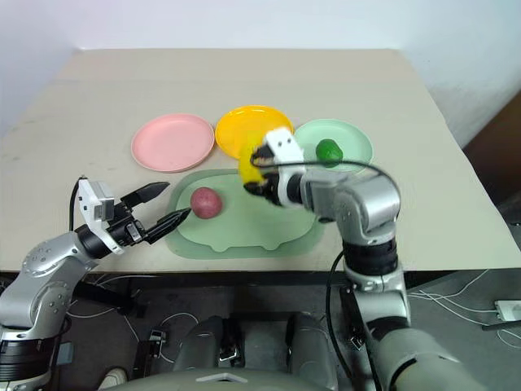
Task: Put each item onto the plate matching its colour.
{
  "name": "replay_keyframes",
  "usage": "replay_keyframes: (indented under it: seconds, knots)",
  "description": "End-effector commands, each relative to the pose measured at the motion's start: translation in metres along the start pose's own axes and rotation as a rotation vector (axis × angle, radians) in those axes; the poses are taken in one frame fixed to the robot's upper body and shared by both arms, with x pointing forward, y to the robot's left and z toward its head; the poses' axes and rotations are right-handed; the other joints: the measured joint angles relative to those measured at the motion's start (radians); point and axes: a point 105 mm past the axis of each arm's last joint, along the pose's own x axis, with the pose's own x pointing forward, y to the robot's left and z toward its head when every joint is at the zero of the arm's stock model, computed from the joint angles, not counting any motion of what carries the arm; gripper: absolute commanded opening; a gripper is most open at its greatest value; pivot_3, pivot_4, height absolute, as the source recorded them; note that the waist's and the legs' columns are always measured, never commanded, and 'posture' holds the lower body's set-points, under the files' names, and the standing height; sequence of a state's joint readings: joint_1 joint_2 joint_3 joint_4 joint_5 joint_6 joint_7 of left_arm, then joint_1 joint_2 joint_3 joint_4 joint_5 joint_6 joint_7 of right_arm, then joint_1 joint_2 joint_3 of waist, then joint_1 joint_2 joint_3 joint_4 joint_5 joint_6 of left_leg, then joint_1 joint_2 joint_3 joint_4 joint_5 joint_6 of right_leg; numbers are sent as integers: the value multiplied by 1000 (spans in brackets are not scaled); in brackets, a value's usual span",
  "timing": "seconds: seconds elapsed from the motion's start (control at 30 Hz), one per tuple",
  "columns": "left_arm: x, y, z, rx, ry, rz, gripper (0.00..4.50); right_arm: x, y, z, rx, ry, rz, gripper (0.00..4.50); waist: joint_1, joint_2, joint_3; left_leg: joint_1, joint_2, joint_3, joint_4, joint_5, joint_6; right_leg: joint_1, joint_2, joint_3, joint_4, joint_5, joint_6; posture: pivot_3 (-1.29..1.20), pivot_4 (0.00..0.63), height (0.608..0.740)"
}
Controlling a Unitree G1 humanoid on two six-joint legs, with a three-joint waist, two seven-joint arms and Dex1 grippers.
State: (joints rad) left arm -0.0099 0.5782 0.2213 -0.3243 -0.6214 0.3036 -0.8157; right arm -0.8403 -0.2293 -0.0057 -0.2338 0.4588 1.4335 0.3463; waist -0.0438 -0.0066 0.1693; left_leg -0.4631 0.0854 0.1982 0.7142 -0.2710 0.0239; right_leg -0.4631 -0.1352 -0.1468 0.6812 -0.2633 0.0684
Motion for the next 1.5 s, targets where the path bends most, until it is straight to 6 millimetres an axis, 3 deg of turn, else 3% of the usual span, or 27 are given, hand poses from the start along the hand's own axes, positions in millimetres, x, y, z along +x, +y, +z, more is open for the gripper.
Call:
replay_keyframes:
  seconds: [0.03, 0.17, 0.3, 0.4, 0.6, 0.8, 1.03, 1.17, 1.3, 1.4, 1.5]
  knots:
    - [0, -1, 11, 32, -36, 0, 4500, 13, -13, 25, -29, -71, -6, 1609, -1, 0, 0, 0, 0, 0, 0, 0, 0, 0, 0, 0, 0, 0, 0, 0, 150, 695]
    - [2, -1, 11, 32, -37, -1, 4500, 27, -21, 30, -49, -74, -10, 1609, 1, 0, 0, 0, 0, 1, 0, 0, 0, 0, 0, 0, 0, 0, 0, 0, 150, 695]
    - [3, -3, 13, 36, -44, -1, 4500, 68, -40, 48, -49, -87, -68, 1609, -8, 1, 1, 0, 0, 3, 0, 0, 0, -1, 0, 1, 1, 0, 0, 0, 150, 695]
    - [1, -2, 11, 38, -40, 5, 4500, 82, -51, 54, -37, -99, -120, 1609, -12, 1, 1, 0, 0, 4, -1, 1, 0, -2, 1, 2, 1, 0, 0, 0, 150, 695]
    - [-3, -3, 10, 41, -41, 22, 4500, 94, -61, 50, -28, -88, -203, 1609, -7, 1, 1, -2, 0, 7, -1, 1, 0, -3, 1, 2, 0, -1, 1, 0, 150, 695]
    - [-5, -6, 7, 38, -42, 36, 4500, 102, -54, 44, -38, -79, -198, 1609, -14, 1, 1, -1, 0, 6, -1, 1, 0, -4, 1, 3, 2, -1, 1, 0, 150, 695]
    - [-7, -6, 7, 41, -42, 48, 4500, 100, -53, 55, -47, -122, -204, 3946, -16, 1, 1, -1, 0, 6, -1, 1, 0, -4, 1, 3, 2, -1, 1, 0, 150, 695]
    - [-7, -7, 9, 40, -48, 50, 4500, 96, -54, 63, -74, -155, -186, 3946, -17, 1, 1, -1, 0, 6, -1, 1, 0, -4, 1, 3, 2, -1, 1, 0, 150, 695]
    - [-6, -7, 13, 40, -56, 51, 4500, 86, -45, 84, -104, -275, -75, 3946, -18, 1, 1, -1, 0, 6, -1, 1, 0, -4, 1, 3, 2, -1, 1, 0, 150, 695]
    - [-4, -7, 15, 41, -60, 50, 4500, 68, -33, 93, -136, -410, 38, 3946, -13, 0, 1, -1, 0, 5, -1, 1, 0, -3, 1, 3, 1, -1, 1, 0, 150, 695]
    - [-1, -6, 18, 42, -65, 51, 4500, 38, -19, 81, -185, -585, 87, 3946, 1, 0, 0, -1, 0, 4, -1, 1, 0, -2, 0, 3, 1, -1, 2, 0, 150, 695]
